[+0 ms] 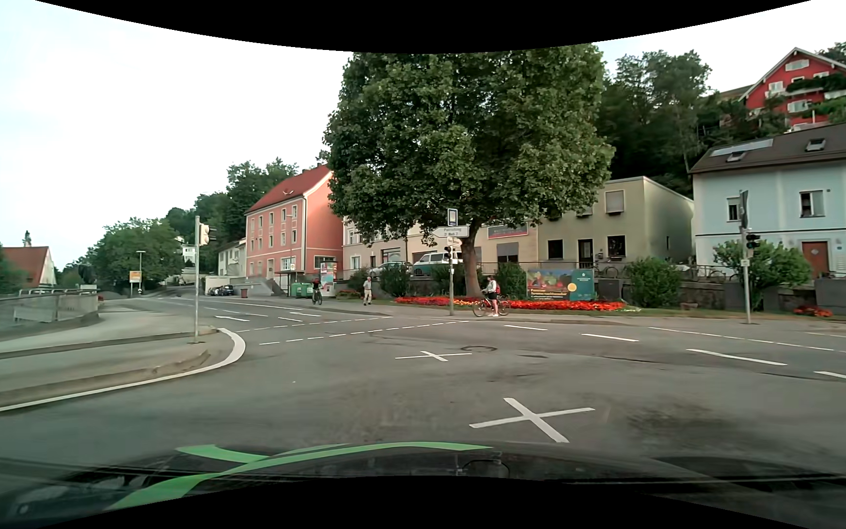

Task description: Follow the waypoints while adhering to traffic rules and regulations

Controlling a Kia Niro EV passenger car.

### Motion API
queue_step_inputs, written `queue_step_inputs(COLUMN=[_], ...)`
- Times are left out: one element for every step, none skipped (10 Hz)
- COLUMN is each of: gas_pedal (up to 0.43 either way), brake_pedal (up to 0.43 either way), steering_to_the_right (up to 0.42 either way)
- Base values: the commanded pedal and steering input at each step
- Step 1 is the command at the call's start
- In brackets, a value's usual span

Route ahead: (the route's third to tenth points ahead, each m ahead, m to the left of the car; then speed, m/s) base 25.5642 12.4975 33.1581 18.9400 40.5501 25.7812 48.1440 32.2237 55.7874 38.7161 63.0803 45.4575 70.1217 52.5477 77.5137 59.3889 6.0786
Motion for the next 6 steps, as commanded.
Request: queue_step_inputs(gas_pedal=[0.209, 0.209, 0.209, 0.22, 0.22, 0.22], brake_pedal=[0.0, 0.0, 0.0, 0.0, 0.0, 0.0], steering_to_the_right=[-0.169, -0.169, -0.171, -0.171, -0.171, -0.172])
